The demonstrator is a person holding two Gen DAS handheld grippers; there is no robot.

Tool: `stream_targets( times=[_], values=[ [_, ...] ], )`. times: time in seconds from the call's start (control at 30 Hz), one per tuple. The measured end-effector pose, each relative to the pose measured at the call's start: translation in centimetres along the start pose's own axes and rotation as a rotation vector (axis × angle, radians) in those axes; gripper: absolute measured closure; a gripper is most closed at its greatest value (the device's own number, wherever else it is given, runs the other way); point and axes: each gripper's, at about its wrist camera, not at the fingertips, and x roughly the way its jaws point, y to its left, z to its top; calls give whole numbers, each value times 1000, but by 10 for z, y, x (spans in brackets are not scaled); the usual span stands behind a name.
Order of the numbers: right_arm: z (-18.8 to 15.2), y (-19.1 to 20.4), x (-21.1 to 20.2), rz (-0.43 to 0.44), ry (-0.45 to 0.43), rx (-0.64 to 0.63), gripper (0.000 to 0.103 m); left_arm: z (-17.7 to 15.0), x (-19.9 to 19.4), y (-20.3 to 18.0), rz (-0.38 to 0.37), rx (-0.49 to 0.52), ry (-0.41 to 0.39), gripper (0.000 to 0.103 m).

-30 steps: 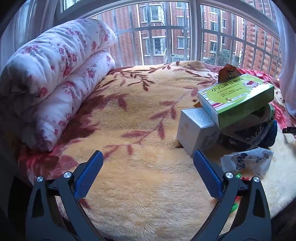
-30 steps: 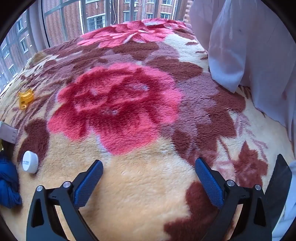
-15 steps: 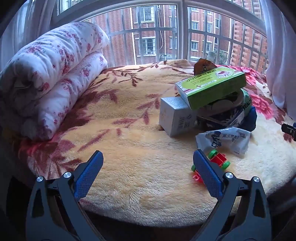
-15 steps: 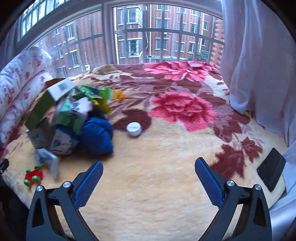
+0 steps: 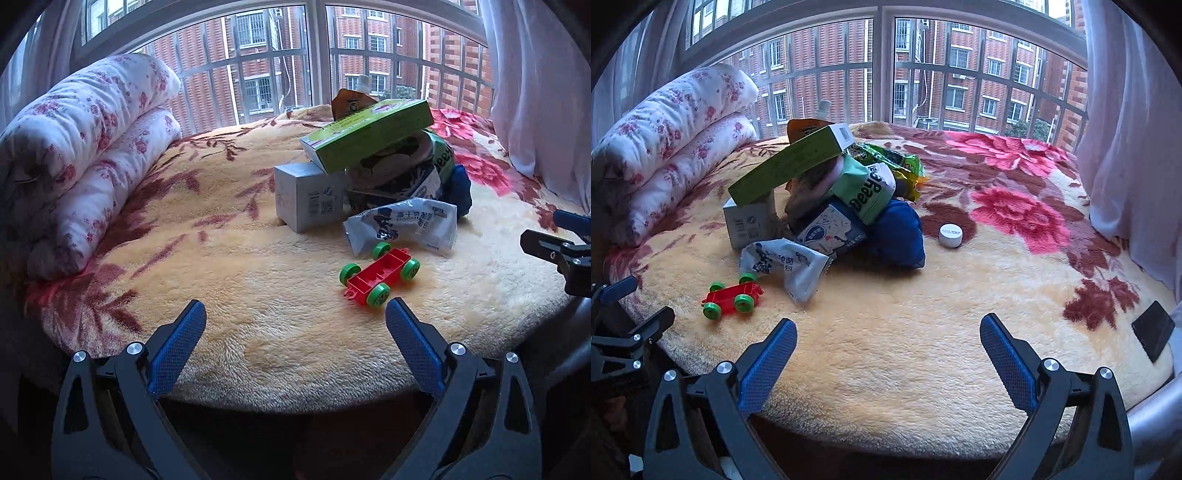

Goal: Collect trash
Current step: 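Reach the left tool to the red toy car and close on it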

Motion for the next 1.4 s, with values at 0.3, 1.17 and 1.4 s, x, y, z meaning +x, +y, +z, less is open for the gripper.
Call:
stream_targets(
  times=[0.3, 1.17, 1.4],
  values=[
    [1, 5, 7, 11, 5, 2, 5, -1, 5, -3, -21, 8, 17, 8],
    [0, -3, 20, -31, 25, 34, 5, -1, 12, -8, -32, 19, 20, 8],
    [0, -4, 24, -46, 33, 40, 5, -1, 13, -11, -55, 35, 15, 8]
  ],
)
